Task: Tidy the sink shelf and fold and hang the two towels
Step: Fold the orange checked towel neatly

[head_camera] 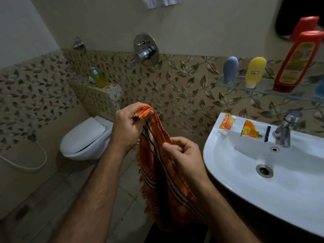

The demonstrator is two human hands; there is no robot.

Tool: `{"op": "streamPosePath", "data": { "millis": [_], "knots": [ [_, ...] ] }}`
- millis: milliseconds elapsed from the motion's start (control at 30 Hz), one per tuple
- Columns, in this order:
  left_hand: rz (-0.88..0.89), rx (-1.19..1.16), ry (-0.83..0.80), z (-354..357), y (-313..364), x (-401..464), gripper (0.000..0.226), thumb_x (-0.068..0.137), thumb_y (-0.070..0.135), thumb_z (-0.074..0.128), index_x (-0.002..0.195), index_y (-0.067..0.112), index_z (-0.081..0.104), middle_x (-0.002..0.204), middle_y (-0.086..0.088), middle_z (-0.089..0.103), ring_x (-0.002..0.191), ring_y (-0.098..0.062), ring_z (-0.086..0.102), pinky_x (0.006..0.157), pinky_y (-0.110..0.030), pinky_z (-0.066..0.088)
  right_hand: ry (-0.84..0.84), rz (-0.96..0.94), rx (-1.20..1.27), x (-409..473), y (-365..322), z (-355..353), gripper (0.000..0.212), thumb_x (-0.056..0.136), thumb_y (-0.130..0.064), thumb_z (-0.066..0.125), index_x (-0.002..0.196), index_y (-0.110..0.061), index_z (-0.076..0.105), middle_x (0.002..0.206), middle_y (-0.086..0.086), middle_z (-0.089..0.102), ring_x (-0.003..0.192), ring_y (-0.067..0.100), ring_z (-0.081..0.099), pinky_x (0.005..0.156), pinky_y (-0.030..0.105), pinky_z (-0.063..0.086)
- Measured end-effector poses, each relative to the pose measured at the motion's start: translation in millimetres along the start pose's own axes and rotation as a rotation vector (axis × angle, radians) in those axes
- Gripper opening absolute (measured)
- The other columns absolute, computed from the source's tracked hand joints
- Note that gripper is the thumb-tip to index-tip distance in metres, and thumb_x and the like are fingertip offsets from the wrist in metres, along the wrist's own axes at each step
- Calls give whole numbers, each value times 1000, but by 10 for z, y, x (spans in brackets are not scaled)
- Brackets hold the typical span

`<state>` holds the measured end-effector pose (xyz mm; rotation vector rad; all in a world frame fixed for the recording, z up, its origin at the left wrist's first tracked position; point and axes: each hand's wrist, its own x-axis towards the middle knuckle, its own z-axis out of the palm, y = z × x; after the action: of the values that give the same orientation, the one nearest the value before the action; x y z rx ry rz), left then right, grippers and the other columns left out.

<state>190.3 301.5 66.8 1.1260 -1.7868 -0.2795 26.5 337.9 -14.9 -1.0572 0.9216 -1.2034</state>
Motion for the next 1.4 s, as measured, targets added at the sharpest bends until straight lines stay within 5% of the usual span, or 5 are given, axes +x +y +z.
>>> {"op": "streamPosePath", "data": {
  "millis": [433, 600, 900, 1133, 1400],
  "knots": [
    [70, -29, 25, -190, -119, -25, 7, 93, 19, 62, 88, 15, 65, 79, 7, 64, 74, 1, 60, 68, -13, 47, -49, 45, -675, 101, 207, 159, 13, 91, -37, 62, 95, -29, 71, 88, -11, 74, 84, 3, 69, 82, 39, 59],
    [37, -35, 42, -319, -242, -27, 11, 92, 27, 61, 89, 16, 64, 80, 10, 64, 75, 2, 60, 69, -10, 46, -10, 99, -541, 42, 212, 143, 11, 91, -27, 65, 89, -31, 75, 86, -16, 75, 82, 1, 71, 82, 35, 60],
    [14, -133, 106, -443, -290, 13, 12, 93, 29, 62, 90, 18, 64, 80, 13, 66, 75, -1, 61, 69, -17, 51, 44, -318, -618, -77, 400, 363, 39, 93, -28, 63, 132, -35, 60, 113, -17, 72, 100, -4, 67, 86, 25, 57],
    [78, -132, 0, -461, -235, 18, 6, 93, 18, 63, 88, 16, 65, 77, 16, 65, 73, -3, 62, 68, -18, 49, 9, -180, -26, 38, 173, 705, 20, 99, -23, 53, 120, -26, 53, 69, 0, 63, 57, 16, 58, 51, 28, 47],
    [81, -134, -20, -516, -232, -13, 7, 93, 15, 63, 87, 18, 65, 76, 12, 65, 74, -4, 62, 69, -17, 48, 316, -470, -534, 194, 231, 788, 10, 84, -23, 69, 92, -26, 64, 63, -5, 63, 54, 12, 60, 52, 36, 52]
  ]
}}
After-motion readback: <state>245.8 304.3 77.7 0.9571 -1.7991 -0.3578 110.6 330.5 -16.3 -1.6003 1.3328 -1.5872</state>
